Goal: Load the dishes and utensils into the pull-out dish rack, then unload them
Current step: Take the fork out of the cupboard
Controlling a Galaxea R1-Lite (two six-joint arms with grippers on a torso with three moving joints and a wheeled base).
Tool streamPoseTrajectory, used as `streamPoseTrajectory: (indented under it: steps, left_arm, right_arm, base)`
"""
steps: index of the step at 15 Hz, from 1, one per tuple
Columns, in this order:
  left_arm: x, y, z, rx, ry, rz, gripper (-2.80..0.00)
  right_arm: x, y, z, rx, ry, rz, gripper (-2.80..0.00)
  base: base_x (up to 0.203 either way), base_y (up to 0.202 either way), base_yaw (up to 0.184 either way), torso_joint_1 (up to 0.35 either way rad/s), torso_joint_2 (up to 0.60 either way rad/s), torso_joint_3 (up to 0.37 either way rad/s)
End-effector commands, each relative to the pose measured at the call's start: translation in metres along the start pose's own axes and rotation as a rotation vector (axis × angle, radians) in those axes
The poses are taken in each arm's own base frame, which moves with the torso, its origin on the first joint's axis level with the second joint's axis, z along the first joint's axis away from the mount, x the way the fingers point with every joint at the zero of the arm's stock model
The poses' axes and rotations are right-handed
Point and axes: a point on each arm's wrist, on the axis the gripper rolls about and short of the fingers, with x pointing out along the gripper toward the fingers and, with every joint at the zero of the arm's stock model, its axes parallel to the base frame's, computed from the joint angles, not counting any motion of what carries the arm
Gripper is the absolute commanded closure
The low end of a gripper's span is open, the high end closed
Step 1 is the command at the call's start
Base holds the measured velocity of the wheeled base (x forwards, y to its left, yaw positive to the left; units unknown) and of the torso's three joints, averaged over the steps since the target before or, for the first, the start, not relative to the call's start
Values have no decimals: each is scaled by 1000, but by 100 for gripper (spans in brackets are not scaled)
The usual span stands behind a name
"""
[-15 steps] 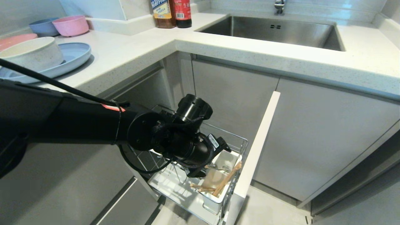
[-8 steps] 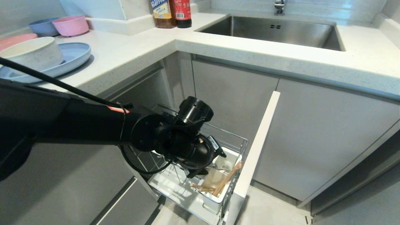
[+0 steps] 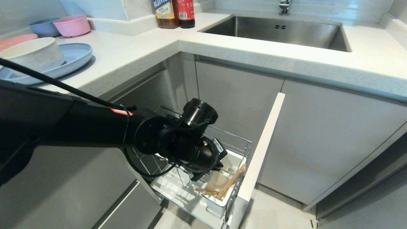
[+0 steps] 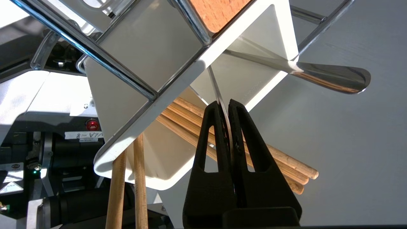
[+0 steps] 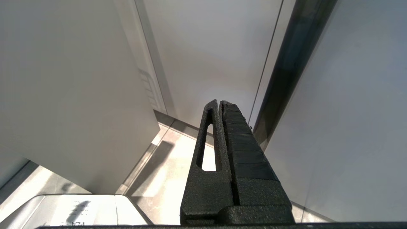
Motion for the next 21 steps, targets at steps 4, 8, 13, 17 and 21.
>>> streamPoseTrajectory:
  steps: [4,8,13,17,21]
  left_arm:
    - [-9,-4,-1,-2,-19,-17,0]
    - [-45,-13,-2,5,-59,-100,0]
    - [-84,-18,-5,15,-76,-154,0]
    - [-103,-19,-11,26,-102,-146,0]
    - [-134,-17,-13,26,-130,-198,0]
  right_arm:
    - [0,0,0,0,2,0,0]
    - [0,0,0,0,2,0,0]
    - [0,0,0,0,2,0,0]
    - [0,0,0,0,2,0,0]
    - [0,0,0,0,2,0,0]
  base:
    - [0,0,0,0,0,0]
    - [0,0,0,0,0,0]
    - [0,0,0,0,0,0]
    - [0,0,0,0,0,0]
    - [0,0,0,0,0,0]
